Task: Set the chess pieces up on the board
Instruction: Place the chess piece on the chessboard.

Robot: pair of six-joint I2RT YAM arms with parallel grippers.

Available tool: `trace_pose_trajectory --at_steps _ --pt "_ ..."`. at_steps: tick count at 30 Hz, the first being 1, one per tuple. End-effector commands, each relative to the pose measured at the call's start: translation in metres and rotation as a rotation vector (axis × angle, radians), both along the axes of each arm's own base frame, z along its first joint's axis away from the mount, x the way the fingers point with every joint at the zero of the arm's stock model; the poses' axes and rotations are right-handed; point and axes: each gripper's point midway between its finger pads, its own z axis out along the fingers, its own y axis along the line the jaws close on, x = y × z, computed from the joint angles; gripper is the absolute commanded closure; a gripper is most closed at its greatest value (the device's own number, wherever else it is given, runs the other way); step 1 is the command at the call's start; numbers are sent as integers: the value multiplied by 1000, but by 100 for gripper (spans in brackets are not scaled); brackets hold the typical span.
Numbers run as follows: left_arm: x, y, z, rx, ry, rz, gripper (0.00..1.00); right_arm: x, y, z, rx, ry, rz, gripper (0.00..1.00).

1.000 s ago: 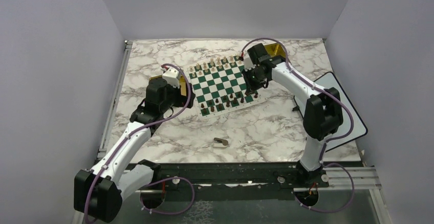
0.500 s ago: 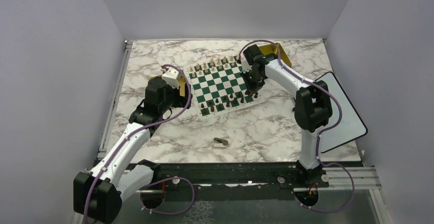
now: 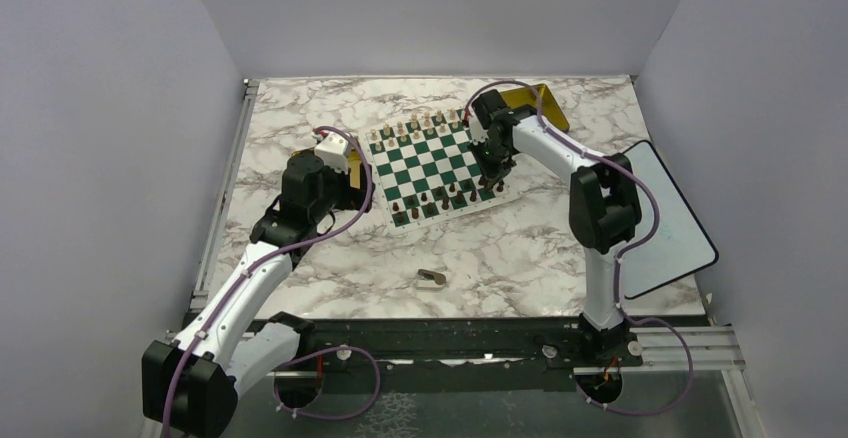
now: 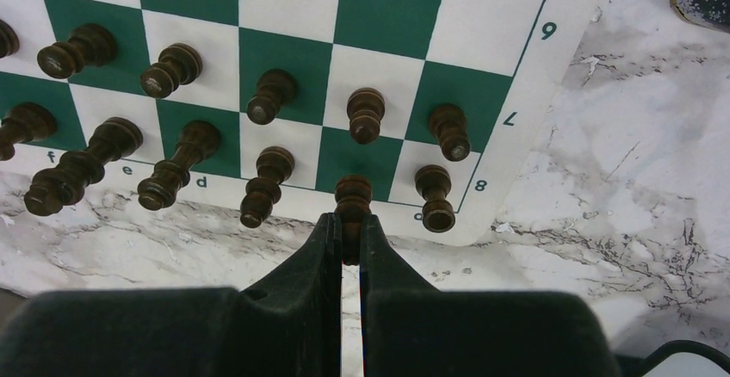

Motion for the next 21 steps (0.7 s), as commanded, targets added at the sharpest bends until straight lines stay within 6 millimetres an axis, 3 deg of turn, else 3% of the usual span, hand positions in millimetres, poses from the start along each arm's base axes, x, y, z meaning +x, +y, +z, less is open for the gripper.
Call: trace_pose_trajectory --at_steps 1,14,21 --pt "2 3 20 2 -47 13 1 6 -1 -3 -9 -2 -12 92" --pt "1 3 21 -3 -49 14 1 8 3 -14 -3 24 -18 91" --pt "2 9 21 9 -53 48 1 8 4 -20 -6 40 -31 82"
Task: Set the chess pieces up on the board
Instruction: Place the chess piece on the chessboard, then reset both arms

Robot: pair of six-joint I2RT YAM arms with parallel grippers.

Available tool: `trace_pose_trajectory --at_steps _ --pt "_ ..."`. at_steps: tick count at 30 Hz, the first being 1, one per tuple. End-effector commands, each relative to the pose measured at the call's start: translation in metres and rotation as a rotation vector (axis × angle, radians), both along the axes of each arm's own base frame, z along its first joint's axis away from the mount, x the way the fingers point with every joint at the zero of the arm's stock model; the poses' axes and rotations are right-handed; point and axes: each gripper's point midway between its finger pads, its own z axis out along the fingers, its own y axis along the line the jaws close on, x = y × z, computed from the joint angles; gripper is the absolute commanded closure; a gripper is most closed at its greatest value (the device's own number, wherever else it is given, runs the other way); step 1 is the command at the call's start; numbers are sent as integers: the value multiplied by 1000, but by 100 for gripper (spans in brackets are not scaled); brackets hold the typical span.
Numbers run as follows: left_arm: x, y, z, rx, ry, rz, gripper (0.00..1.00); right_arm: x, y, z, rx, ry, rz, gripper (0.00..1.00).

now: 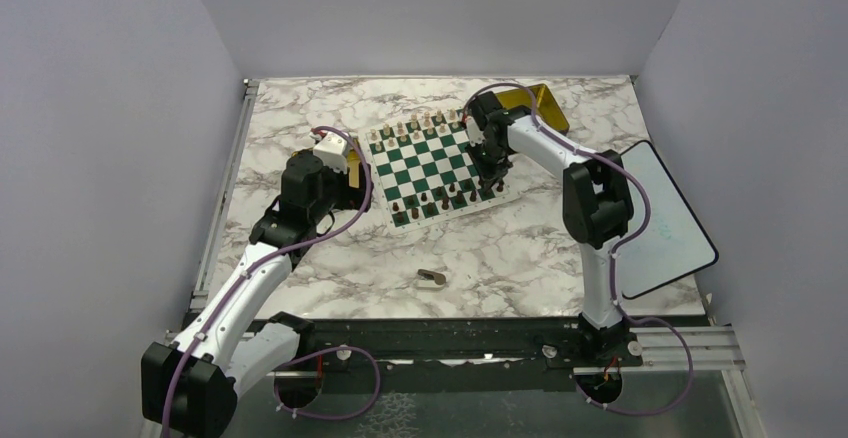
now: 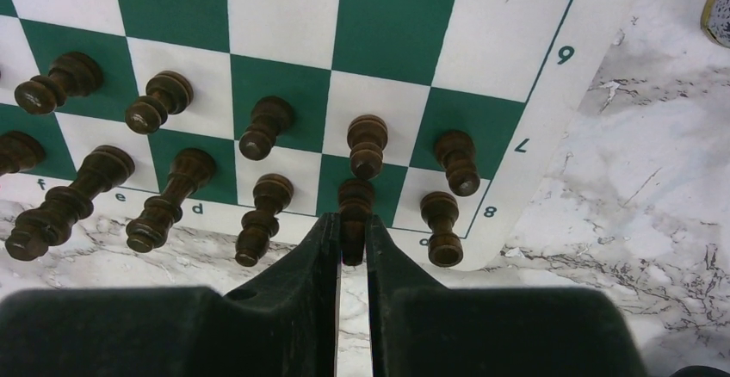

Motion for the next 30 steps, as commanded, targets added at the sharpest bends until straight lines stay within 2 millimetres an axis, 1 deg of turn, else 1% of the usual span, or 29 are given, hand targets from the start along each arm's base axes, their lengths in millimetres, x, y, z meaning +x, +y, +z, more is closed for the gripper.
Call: trace_pose_trajectory --at_steps 1,6,10,14,15,17,19,21,25,26,27,28,29,30 --pt "2 6 18 6 -43 33 1 3 2 -4 8 11 -20 81" --pt "2 6 18 4 -42 34 1 7 3 4 11 -4 -24 74" --pt "2 7 17 5 -41 39 1 13 4 20 24 -42 -41 70" --pt "1 9 15 5 -33 51 1 23 9 53 71 -122 -76 68" --pt "1 8 17 -1 -34 50 1 25 10 64 82 -146 -78 66" --pt "1 5 21 -27 -30 47 1 25 8 79 84 -169 -91 62" --pt "-1 0 27 -66 -18 39 1 20 7 94 97 -183 -102 58" --pt "-6 -10 35 -114 1 1 1 14 7 109 132 -208 -110 55" --pt "-17 -29 62 -222 0 -77 1 -2 12 149 275 -322 -120 50" --pt "-21 -35 70 -251 -1 -103 1 -8 14 157 321 -347 -116 45" --pt "-24 -40 77 -280 -3 -126 1 -14 17 169 374 -383 -118 32" --pt "-27 -45 84 -309 0 -151 1 -22 18 175 419 -404 -122 6" --pt "-30 -50 91 -333 1 -177 1 -31 18 183 464 -430 -130 1" --pt "-33 -55 96 -354 6 -204 1 -40 18 190 506 -447 -126 0"
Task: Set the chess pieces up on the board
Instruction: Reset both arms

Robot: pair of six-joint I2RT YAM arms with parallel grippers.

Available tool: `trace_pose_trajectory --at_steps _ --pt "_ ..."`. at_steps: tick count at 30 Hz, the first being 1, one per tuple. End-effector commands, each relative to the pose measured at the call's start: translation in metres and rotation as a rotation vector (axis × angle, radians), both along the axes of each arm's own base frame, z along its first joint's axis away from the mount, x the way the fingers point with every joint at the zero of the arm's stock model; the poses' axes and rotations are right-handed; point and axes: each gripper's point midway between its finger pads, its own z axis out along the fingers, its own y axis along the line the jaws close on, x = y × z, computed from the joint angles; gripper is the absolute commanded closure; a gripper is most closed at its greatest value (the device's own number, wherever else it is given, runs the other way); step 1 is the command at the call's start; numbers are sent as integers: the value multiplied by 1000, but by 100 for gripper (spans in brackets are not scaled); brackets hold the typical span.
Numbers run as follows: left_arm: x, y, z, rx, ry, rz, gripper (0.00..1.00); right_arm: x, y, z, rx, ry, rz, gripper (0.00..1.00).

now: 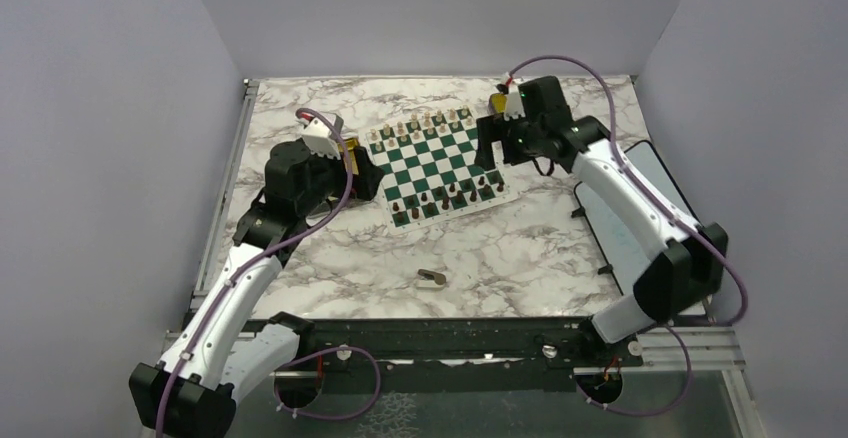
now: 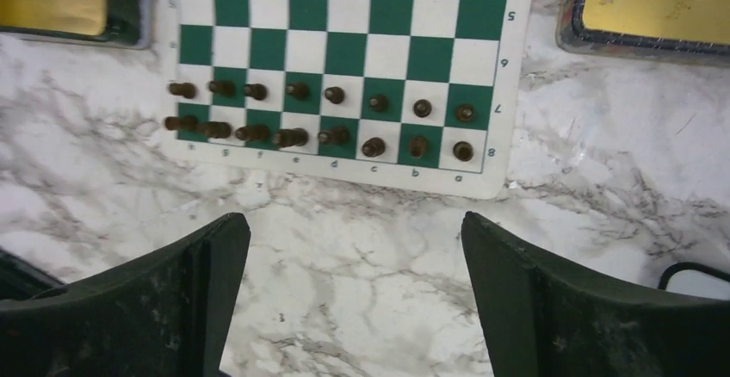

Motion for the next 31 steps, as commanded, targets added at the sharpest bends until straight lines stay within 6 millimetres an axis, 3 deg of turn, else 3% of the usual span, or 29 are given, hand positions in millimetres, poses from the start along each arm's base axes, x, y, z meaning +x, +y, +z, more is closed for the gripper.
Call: trace_pose_trajectory --at_steps 1,4,9,15,21,31 --pt "-23 -33 45 -171 -9 -167 1 -26 14 43 245 -140 12 0" --pt "-30 -40 57 -222 -3 -198 1 -51 4 58 310 -186 -18 0" --pt "-40 -42 76 -262 -39 -224 1 -78 -35 66 330 -244 -205 0" --pt "-44 -30 74 -240 -72 -177 1 -110 -46 87 434 -359 -188 0" --pt "-50 -16 67 -231 -85 -108 1 -116 -55 103 453 -413 -217 0" --pt "-53 -15 65 -238 -82 -103 1 -114 -50 103 425 -409 -173 0"
